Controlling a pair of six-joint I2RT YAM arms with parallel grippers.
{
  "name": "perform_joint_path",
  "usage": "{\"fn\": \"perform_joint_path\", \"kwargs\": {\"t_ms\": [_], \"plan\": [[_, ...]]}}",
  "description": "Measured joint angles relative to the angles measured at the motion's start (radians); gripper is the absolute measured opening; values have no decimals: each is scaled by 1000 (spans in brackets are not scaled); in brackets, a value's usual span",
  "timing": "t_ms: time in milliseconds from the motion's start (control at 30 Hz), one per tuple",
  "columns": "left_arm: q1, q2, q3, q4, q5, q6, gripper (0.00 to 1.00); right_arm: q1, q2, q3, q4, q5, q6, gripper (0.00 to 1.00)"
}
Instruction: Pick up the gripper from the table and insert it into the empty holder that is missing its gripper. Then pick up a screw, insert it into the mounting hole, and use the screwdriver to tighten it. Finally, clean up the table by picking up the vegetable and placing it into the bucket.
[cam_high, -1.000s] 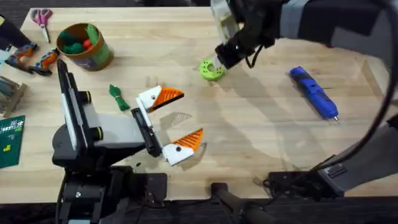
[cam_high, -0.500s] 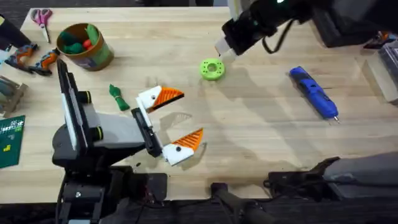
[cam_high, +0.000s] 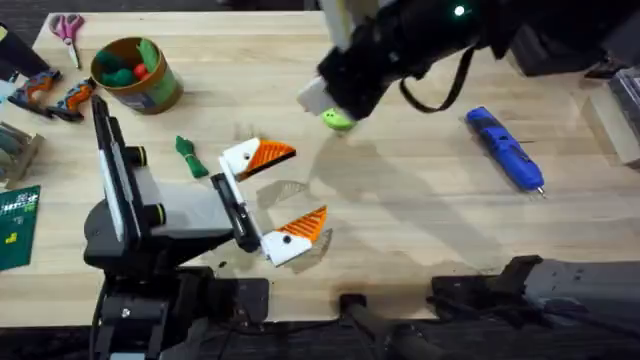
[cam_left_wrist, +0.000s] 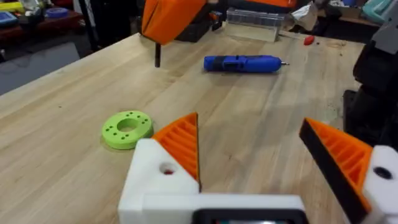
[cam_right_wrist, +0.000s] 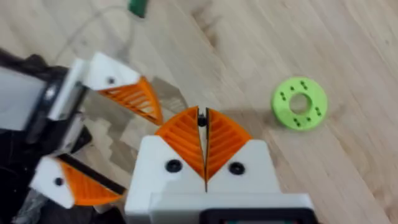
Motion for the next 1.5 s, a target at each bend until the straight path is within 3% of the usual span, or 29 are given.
{"fn": "perform_joint_path", "kwargs": {"t_ms": [400,633,1233,1500], "plan": [[0,0,0,0,0,0,985,177,0,39,38,-11,4,6],[0,0,0,0,0,0,985,209,38,44,51,-10,22,6],[0,0,0,0,0,0,985,247,187,197,-38,-9,17,6],[0,0,0,0,0,0,985,291,194,203,-56,70,-1,6]]}}
